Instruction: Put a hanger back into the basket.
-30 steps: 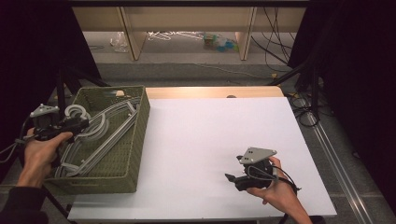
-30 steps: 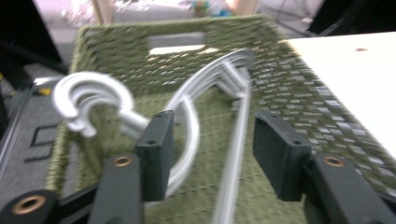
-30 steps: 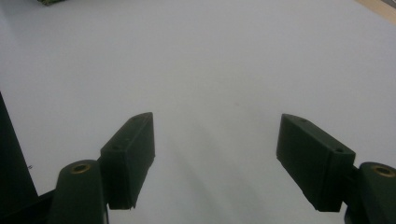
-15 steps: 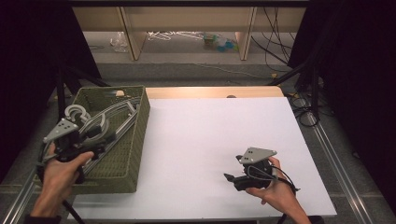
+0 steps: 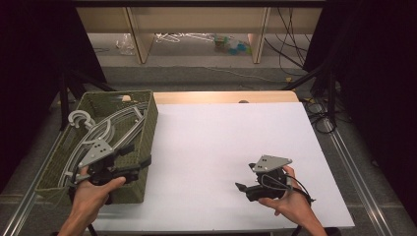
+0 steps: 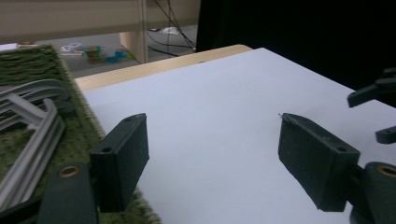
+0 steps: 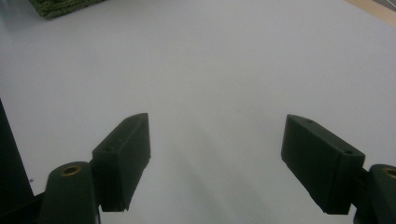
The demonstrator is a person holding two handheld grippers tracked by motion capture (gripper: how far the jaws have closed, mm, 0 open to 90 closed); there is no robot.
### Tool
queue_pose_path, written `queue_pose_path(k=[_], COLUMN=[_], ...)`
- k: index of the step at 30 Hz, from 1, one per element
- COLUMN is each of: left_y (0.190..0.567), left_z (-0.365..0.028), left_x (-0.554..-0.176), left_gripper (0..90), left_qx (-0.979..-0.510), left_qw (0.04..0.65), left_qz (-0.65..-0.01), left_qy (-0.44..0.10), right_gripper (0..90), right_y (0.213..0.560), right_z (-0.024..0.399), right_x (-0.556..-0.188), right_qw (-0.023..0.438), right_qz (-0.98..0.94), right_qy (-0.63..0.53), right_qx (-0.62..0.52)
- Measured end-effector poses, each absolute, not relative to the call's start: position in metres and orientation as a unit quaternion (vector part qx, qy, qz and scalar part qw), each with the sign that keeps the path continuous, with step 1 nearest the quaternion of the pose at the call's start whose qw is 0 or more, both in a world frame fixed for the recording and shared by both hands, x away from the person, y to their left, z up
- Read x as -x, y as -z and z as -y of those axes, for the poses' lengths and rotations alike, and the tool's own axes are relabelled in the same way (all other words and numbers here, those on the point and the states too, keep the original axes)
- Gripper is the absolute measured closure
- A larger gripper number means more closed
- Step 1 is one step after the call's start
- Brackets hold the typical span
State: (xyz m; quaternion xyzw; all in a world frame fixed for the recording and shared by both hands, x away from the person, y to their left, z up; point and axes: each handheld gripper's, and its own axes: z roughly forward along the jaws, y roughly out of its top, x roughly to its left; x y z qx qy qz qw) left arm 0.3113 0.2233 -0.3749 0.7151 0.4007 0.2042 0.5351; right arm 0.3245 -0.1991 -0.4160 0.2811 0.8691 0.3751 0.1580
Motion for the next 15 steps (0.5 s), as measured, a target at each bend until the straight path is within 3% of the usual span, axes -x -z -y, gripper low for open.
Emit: queue_pose_path(k=[15], left_y=[0.395], left_z=[-0.175], left_x=[-0.288], left_gripper=[20.2], left_qx=[-0.734], left_qw=[0.552], left_qz=[-0.353], left_qy=[-0.177], right_gripper=[21.0], right_y=[0.419], right_z=[0.199], right_x=[-0.32], right_qw=[0.153], right_qz=[-0.864], right_qy=[-0.385], right_qx=[-0.286])
